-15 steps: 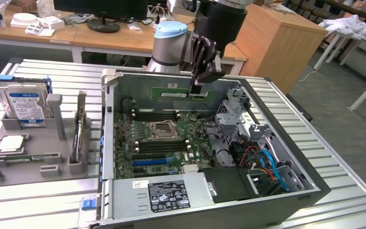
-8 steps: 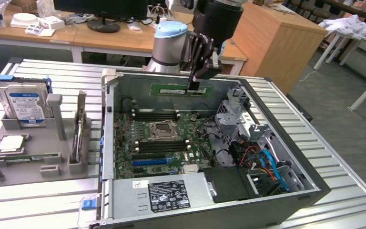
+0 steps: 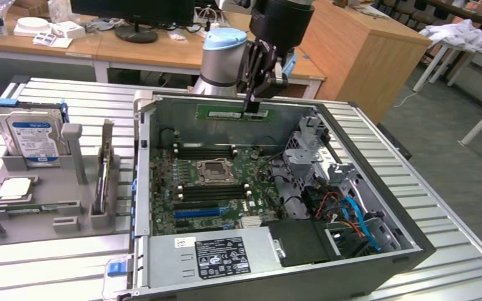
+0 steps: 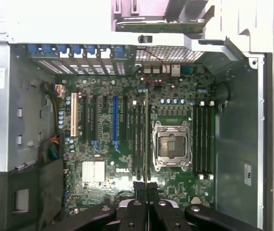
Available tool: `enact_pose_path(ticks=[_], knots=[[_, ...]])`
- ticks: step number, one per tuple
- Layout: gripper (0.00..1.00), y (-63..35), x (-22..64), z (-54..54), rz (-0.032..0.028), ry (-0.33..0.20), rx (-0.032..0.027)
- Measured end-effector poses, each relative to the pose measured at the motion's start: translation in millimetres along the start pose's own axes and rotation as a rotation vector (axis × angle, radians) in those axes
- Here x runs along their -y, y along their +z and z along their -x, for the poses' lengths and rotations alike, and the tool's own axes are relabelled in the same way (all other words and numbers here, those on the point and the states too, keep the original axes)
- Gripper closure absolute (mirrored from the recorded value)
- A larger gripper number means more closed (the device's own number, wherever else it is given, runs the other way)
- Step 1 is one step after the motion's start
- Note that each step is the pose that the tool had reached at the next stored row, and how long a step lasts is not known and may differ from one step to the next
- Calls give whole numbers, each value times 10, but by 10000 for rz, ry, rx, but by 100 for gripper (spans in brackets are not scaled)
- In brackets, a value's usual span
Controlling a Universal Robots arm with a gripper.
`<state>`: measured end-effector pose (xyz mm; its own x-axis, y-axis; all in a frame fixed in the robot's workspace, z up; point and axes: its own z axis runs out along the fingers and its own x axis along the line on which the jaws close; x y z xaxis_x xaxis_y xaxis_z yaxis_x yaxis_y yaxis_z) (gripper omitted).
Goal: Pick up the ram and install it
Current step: 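Pick up the ram and move it above insertion slot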
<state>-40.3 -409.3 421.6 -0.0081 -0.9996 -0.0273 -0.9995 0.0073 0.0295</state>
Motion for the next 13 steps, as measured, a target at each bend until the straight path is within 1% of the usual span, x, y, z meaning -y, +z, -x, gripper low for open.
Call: enact_pose_path(ticks=[4, 10, 13], knots=[[88, 2, -6, 37, 0, 0, -1], [88, 4, -6, 38, 0, 0, 1], [88, 33, -6, 37, 0, 0, 10]])
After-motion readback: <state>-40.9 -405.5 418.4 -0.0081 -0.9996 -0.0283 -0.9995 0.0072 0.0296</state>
